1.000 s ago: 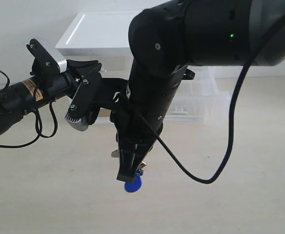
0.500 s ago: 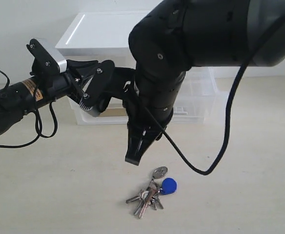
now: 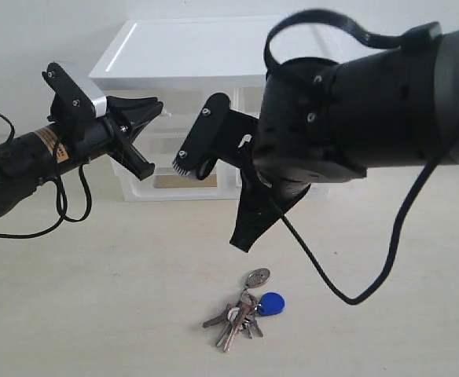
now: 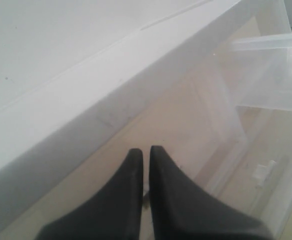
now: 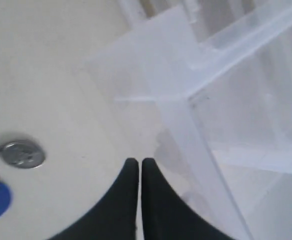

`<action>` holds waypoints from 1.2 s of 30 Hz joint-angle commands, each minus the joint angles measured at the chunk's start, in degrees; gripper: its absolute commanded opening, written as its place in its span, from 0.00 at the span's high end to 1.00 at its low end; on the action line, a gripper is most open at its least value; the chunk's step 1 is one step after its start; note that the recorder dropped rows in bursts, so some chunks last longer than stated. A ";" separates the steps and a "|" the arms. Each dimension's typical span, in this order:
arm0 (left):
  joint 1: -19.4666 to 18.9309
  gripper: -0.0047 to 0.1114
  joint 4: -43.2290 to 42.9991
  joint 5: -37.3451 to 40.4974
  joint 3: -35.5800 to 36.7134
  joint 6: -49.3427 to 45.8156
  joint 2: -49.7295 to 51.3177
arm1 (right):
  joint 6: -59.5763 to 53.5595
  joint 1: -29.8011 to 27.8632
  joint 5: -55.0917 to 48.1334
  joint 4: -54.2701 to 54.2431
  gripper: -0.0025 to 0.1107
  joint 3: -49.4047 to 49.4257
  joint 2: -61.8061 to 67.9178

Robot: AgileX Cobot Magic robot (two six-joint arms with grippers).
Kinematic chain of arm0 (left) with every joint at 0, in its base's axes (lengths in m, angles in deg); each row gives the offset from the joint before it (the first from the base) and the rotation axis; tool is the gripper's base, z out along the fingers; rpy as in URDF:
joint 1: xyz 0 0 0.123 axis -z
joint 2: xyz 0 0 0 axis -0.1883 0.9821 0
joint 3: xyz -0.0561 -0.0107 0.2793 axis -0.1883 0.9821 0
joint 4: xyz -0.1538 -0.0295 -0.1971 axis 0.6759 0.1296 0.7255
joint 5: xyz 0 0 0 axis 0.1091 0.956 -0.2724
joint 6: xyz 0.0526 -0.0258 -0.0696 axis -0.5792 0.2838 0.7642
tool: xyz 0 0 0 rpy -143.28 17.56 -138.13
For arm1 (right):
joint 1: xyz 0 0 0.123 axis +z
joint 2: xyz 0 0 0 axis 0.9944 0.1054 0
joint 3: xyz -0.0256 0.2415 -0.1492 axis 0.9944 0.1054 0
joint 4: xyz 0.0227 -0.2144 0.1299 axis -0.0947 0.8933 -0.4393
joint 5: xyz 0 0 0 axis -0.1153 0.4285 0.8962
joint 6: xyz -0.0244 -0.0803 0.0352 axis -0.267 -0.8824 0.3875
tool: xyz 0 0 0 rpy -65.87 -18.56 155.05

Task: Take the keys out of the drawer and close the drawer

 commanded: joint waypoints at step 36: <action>-1.09 0.92 4.73 6.21 -0.32 0.12 0.88 | 26.80 -17.55 39.55 23.29 0.98 -3.49 3.03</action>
